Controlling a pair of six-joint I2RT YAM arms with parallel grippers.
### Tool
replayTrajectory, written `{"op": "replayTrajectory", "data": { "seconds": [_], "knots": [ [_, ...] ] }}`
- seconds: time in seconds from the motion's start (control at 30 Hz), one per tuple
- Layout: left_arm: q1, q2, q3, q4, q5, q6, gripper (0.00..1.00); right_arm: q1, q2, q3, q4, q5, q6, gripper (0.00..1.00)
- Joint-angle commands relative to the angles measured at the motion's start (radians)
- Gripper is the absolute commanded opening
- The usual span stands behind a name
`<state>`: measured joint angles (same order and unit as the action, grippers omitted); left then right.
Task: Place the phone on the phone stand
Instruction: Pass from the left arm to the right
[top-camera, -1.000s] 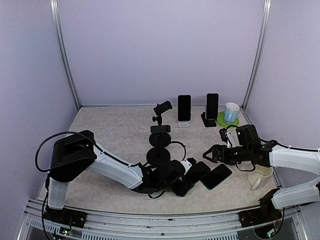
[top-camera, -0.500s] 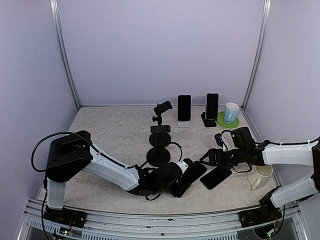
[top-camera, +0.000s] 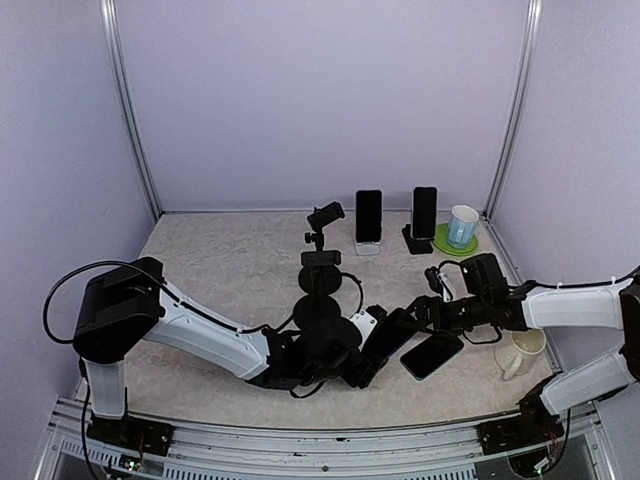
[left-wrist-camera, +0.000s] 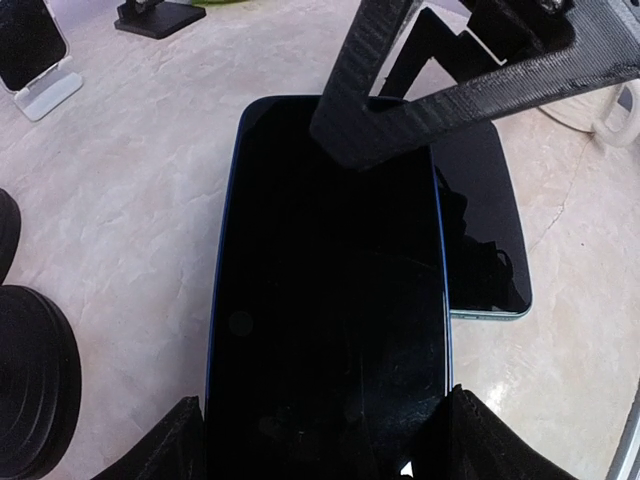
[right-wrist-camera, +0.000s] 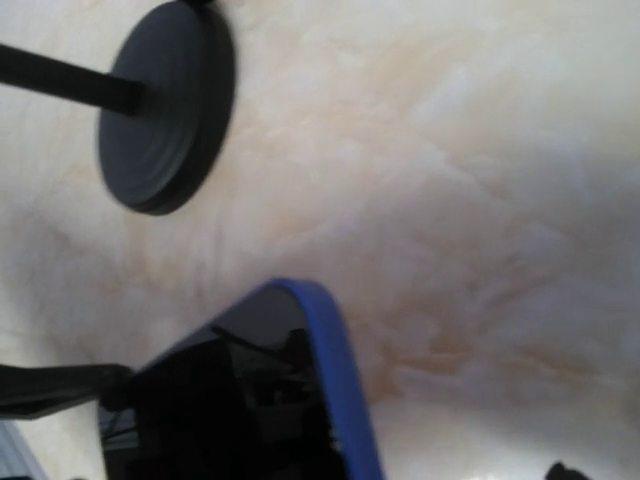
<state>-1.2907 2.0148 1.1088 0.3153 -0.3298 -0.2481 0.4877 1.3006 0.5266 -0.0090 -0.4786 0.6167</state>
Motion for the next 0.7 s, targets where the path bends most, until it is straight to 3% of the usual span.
{"op": "replayTrajectory", "data": {
  "seconds": [0.0,0.2,0.67],
  "knots": [
    [-0.012,-0.056,-0.015,0.084,-0.022,0.025,0.71,-0.009,0.006,0.029,0.058,-0.11,0.019,0.98],
    [-0.018,-0.07,-0.018,0.094,-0.031,0.042,0.71,-0.009,0.009,0.042,0.08,-0.238,0.038,0.95],
    [-0.029,-0.09,-0.042,0.149,-0.049,0.052,0.71,-0.008,0.003,-0.014,0.21,-0.358,0.136,0.89]
  ]
}}
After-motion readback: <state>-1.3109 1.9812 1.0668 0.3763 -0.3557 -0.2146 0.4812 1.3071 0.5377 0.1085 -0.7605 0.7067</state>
